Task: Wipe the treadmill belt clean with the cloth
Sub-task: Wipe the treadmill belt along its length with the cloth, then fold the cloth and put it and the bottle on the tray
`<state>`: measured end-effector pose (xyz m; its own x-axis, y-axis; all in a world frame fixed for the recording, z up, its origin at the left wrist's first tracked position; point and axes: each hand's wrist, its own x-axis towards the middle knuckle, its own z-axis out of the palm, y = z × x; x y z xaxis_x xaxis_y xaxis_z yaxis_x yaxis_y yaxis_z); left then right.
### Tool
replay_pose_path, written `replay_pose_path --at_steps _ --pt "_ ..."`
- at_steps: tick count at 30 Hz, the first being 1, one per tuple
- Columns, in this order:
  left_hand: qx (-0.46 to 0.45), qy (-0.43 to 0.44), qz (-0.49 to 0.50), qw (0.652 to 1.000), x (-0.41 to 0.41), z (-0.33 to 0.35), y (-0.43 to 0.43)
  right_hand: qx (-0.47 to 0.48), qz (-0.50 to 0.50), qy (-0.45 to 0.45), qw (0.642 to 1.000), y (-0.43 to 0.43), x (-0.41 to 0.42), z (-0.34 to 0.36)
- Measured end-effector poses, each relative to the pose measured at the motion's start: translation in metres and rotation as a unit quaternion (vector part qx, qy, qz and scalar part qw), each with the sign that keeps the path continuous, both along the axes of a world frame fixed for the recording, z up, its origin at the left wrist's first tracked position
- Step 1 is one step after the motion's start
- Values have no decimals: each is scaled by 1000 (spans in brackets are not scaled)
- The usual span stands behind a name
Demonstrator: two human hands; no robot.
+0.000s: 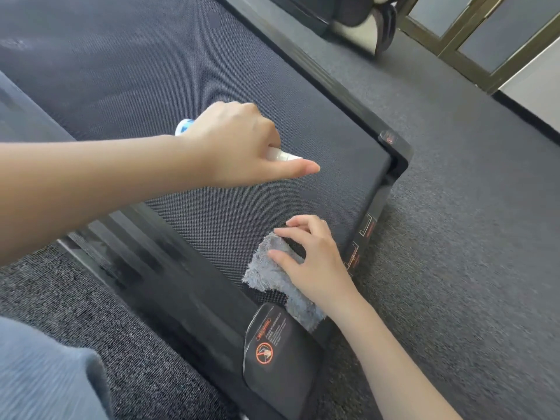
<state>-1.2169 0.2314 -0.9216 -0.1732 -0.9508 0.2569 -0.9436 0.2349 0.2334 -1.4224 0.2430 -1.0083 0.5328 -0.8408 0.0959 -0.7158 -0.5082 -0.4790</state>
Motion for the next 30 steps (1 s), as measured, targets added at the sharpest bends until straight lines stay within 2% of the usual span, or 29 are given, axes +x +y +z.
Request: replay_pose_path --at_steps 5,11,15,21,30 --pt "-23 73 8 997 5 -8 -6 -18 -8 -28 999 7 1 0" --pt "-23 150 7 988 8 -7 -12 44 -51 -71 995 6 5 16" --pt "-2 203 32 979 3 -3 -11 36 -90 -128 987 -4 1 32" --pt "-16 270 61 961 2 -5 -16 7 -110 -187 976 -22 3 50" --pt "-39 407 100 907 8 -6 -17 -30 -129 -252 959 -36 17 71"
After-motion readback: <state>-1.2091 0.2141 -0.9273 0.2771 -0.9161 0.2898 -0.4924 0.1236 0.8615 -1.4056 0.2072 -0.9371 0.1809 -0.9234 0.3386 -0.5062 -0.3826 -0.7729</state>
